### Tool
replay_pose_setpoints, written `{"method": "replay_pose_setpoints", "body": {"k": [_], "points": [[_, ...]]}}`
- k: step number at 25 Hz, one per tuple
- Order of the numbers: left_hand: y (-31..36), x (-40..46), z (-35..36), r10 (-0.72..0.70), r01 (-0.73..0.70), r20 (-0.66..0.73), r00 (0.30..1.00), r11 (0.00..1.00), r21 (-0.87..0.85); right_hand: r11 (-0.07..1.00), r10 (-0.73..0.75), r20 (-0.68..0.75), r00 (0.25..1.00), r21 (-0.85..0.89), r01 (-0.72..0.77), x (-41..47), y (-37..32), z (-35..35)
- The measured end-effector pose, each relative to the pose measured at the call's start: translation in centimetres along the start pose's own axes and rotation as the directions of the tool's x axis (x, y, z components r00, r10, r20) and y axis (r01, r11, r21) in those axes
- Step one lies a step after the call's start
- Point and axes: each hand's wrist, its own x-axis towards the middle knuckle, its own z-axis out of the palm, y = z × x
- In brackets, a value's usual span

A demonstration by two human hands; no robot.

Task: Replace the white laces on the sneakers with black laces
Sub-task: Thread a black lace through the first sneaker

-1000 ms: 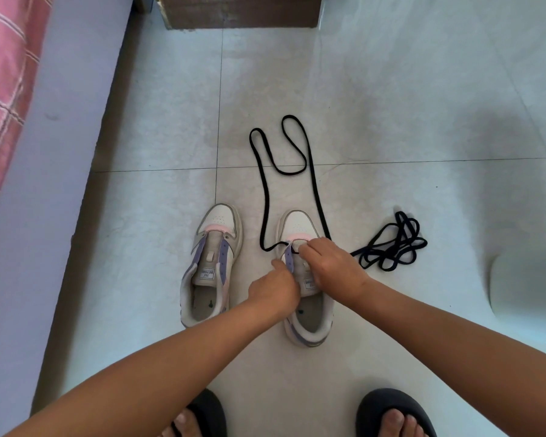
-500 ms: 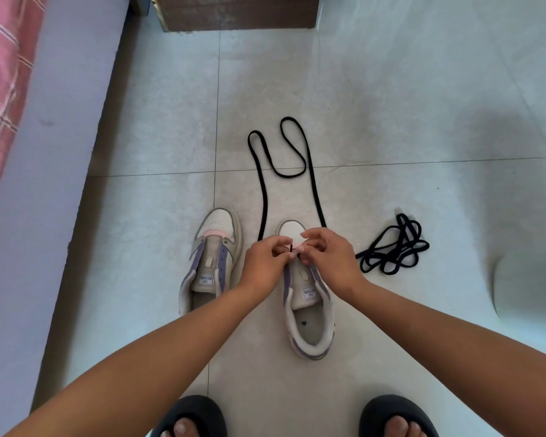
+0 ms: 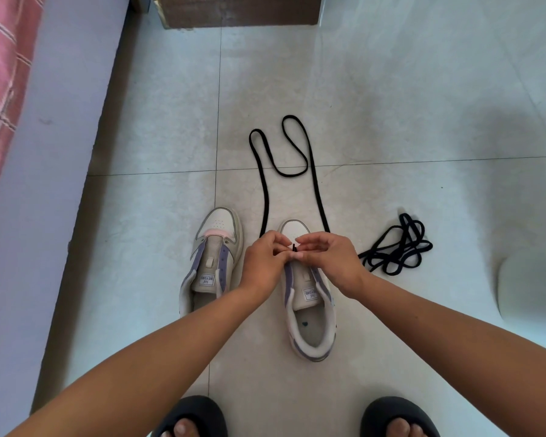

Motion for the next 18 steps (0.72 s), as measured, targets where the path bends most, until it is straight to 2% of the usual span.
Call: {"method": "replay_pose_setpoints", "body": {"k": [7,10,15,18], "points": [[-0.3,0.1,0.1,-0.088,0.094,0.039,0.995,0.975,-0.203,0.996,0.044,-0.059,0.997,0.083,-0.039,0.7,0.2,0.6],[-0.3,0.1,0.3,-0.118,0.125,0.043,0.992,0.960,-0.250,0.998,0.039,-0.070,0.997,0.060,-0.035,0.9,0.4,0.9],[0.0,-0.5,0.6,-0.109,0.116,0.041,0.993,0.969,-0.218,0.999,-0.017,-0.100,0.995,-0.028,0.015,0.7,0.7,1.2],[0.2,-1.8,1.0,-0.040,0.041,0.010,0.999,0.998,-0.042,0.990,-0.058,-0.112,0.992,-0.136,0.043,0.6,1.1,1.4]]}}
